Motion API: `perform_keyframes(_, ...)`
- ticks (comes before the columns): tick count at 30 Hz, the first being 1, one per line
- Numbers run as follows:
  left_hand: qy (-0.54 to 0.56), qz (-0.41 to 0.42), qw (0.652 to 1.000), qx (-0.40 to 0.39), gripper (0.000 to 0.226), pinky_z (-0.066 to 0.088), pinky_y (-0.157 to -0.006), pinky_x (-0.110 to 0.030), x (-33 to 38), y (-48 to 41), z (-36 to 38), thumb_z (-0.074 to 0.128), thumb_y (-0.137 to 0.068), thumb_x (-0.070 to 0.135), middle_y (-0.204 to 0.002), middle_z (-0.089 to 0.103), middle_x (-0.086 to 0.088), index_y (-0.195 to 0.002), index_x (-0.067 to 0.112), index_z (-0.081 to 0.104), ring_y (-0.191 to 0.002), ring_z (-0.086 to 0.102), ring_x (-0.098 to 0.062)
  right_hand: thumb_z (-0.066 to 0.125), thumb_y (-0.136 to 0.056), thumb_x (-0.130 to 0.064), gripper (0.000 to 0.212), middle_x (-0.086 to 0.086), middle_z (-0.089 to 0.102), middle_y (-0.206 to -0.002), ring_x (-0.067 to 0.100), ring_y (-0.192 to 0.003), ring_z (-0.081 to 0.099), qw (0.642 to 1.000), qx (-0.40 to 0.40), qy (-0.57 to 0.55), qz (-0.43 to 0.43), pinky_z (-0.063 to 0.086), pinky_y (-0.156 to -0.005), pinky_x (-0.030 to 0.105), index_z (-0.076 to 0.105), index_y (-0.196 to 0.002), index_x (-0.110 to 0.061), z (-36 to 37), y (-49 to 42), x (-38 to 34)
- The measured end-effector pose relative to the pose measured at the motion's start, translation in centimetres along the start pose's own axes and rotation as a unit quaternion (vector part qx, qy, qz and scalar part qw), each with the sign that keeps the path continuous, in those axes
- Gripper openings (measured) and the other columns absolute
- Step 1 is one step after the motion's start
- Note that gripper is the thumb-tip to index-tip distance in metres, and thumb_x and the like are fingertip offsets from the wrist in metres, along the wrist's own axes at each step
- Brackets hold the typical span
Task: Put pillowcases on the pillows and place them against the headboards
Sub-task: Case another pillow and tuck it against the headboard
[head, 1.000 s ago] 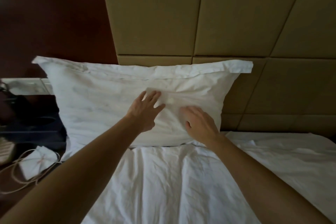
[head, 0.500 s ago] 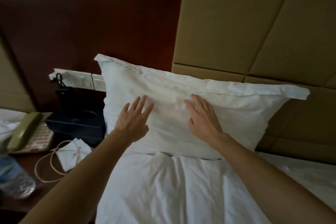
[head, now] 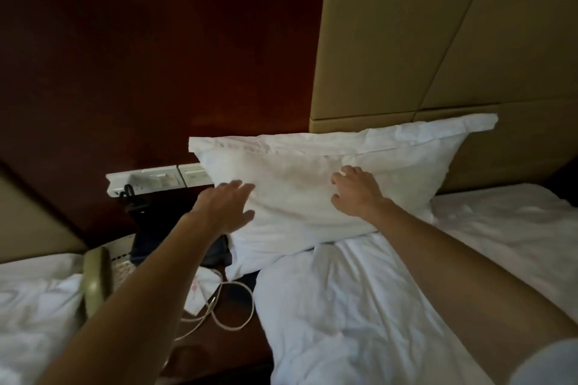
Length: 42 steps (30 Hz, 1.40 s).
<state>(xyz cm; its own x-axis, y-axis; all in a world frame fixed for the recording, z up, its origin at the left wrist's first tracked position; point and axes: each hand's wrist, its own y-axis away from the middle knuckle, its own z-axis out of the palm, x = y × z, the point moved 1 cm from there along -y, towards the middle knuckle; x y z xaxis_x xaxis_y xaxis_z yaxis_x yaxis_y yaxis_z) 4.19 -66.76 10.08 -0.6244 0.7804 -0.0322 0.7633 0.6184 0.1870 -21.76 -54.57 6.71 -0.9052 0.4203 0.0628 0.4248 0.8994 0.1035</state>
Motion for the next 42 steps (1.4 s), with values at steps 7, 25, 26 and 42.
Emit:
perform_keyframes(7,-0.058,0.081,0.995,-0.027,0.074,0.043,-0.103,-0.045,1.6,3.5,-9.4,0.049,-0.093,0.059,-0.155,0.039,-0.001,-0.153,0.026,0.024,-0.134,0.047,-0.024,0.052,-0.088,-0.035,0.044,0.009,0.052,-0.132,0.030,-0.119,0.048,0.991,-0.060,-0.083,0.084,0.041,-0.099,0.043,0.054,-0.129,-0.018,-4.6,9.9,0.3)
perform_keyframes(25,-0.061,0.400,0.876,-0.263,0.068,0.033,-0.112,-0.044,17.7,24.3,5.1,0.039,-0.095,0.062,-0.154,0.037,-0.004,-0.153,0.031,0.024,-0.138,0.039,-0.026,0.054,-0.095,-0.040,0.051,0.009,0.043,-0.147,0.027,-0.134,0.042,0.776,-0.210,-0.341,0.487,0.038,-0.109,0.039,0.046,-0.141,-0.020,6.0,55.3,-12.4)
perform_keyframes(26,-0.038,0.394,0.871,-0.291,0.067,0.034,-0.112,-0.044,17.6,26.0,6.8,0.041,-0.095,0.061,-0.155,0.036,-0.004,-0.153,0.030,0.025,-0.139,0.038,-0.026,0.054,-0.095,-0.039,0.050,0.009,0.044,-0.146,0.027,-0.133,0.044,0.760,-0.209,-0.349,0.507,0.039,-0.108,0.039,0.047,-0.140,-0.019,6.8,57.7,-14.0)
perform_keyframes(42,-0.147,0.367,0.807,-0.439,0.063,0.040,-0.109,-0.041,19.1,38.5,21.3,0.049,-0.096,0.053,-0.151,0.043,-0.004,-0.148,0.019,0.039,-0.134,0.045,-0.025,0.052,-0.094,-0.028,0.040,0.005,0.058,-0.133,0.022,-0.119,0.056,0.527,-0.255,-0.542,0.603,0.043,-0.092,0.028,0.055,-0.132,-0.016,16.4,81.3,-33.4)
